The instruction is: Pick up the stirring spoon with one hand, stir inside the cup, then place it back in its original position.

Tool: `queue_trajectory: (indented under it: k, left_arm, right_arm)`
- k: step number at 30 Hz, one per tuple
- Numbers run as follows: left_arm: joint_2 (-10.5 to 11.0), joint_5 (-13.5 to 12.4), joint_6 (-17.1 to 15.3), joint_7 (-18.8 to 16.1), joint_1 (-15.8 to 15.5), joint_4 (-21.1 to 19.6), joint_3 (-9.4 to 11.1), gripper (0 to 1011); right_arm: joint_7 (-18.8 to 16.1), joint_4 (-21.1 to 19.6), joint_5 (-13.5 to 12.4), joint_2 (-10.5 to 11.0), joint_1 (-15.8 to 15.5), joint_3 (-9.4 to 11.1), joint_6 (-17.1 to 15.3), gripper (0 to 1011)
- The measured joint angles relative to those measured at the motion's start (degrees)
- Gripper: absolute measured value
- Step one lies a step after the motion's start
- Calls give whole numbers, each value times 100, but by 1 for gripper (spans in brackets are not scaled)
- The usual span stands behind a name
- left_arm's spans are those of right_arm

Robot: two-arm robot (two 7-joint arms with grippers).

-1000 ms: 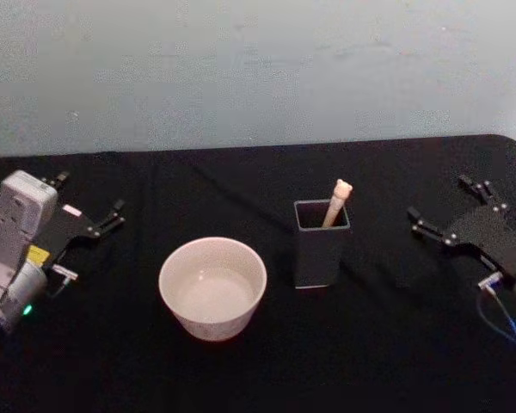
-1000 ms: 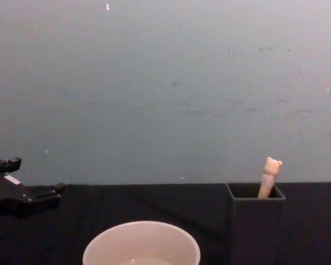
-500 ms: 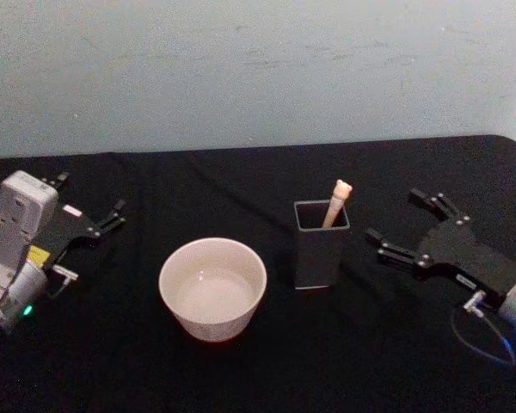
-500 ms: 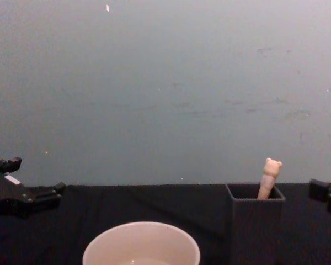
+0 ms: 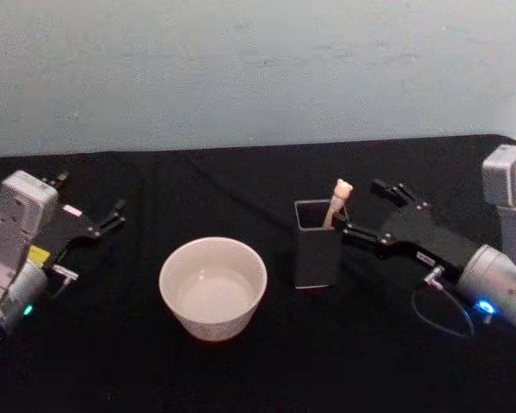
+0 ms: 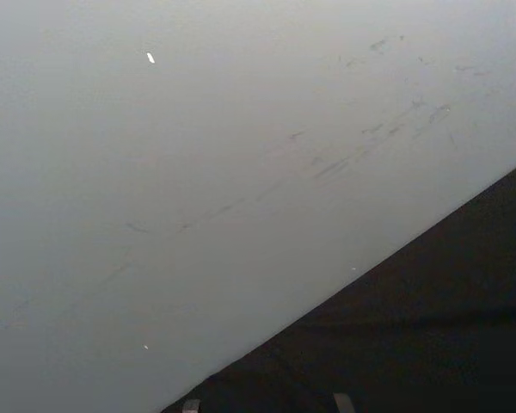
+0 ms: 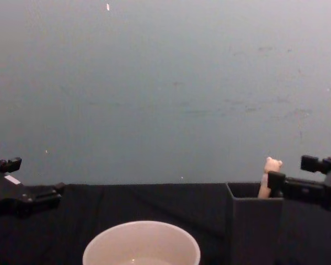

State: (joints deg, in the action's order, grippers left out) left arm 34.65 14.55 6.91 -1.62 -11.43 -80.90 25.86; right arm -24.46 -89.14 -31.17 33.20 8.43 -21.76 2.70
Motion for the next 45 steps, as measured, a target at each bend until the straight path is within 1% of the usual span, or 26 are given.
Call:
queue_trajectory:
  k: [2, 5, 9, 15, 18, 24, 37, 45]
  left_arm:
    - [0, 0, 0, 0, 0, 0, 0, 1001]
    - [0, 0, 0, 0, 0, 0, 0, 1001]
    - [0, 0, 0, 0, 0, 0, 0, 1001]
    - [0, 0, 0, 0, 0, 0, 0, 1001]
    - [0, 0, 0, 0, 0, 0, 0, 1001]
    - [0, 0, 0, 0, 0, 0, 0, 1001]
    - [0, 0, 0, 0, 0, 0, 0, 1001]
    - [0, 0, 0, 0, 0, 0, 0, 1001]
  right_arm:
    - [-7, 65, 0, -68, 74, -6, -52, 1003]
    - [-32, 235, -14, -240, 252, -8, -220, 1003]
    - [-50, 399, -52, -390, 401, 1, -381, 1002]
    - [-93, 635, -115, -570, 580, 33, -607, 1003]
    - [-121, 712, -148, -620, 645, 42, -691, 1003]
    - [-118, 779, -161, -681, 704, 44, -784, 1003]
    - [-62, 784, -154, -701, 707, 39, -906, 1003]
    - [-51, 784, -153, -702, 711, 43, -923, 1003]
